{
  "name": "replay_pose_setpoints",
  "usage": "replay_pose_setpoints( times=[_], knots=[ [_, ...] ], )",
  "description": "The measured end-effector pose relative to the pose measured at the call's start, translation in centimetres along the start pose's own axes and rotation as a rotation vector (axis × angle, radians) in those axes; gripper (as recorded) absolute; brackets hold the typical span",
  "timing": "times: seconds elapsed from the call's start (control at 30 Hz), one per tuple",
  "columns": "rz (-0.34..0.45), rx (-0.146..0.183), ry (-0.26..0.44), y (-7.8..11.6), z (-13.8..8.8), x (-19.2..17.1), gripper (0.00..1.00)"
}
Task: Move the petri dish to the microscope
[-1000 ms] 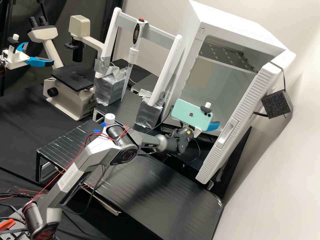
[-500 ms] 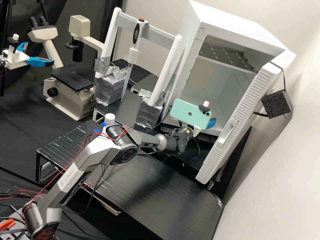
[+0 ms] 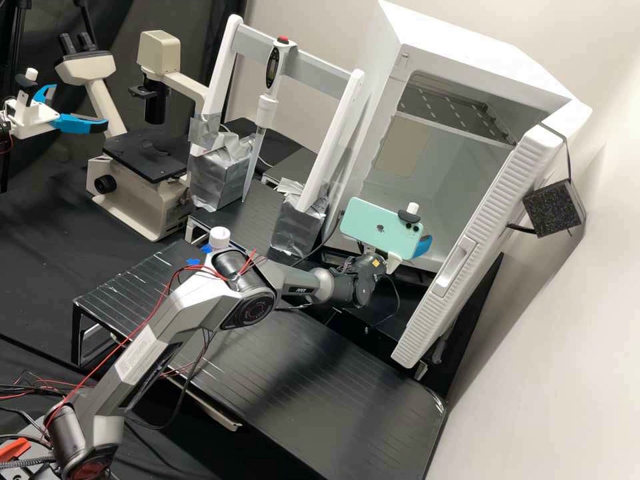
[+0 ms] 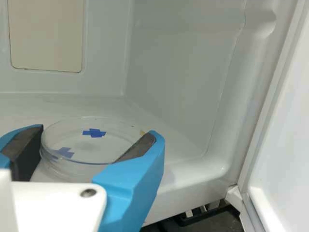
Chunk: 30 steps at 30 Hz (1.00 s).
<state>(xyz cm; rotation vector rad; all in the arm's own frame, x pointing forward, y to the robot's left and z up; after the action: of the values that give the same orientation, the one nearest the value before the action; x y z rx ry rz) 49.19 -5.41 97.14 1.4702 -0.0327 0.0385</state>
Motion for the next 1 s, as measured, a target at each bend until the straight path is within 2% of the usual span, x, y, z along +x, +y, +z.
replay_pose_setpoints(
  times=[0.3, 0.6, 0.9, 1.0],
  knots=[
    [0.008, -0.002, -0.004, 0.5, -0.1, -0.4, 0.0],
    [0.017, 0.004, -0.021, 1.8, -0.4, -2.8, 0.0],
    [0.048, 0.014, 0.065, 2.8, -1.3, -6.0, 0.0],
    [0.04, 0.005, 0.088, 2.8, -0.9, -7.6, 0.0]
  ],
)
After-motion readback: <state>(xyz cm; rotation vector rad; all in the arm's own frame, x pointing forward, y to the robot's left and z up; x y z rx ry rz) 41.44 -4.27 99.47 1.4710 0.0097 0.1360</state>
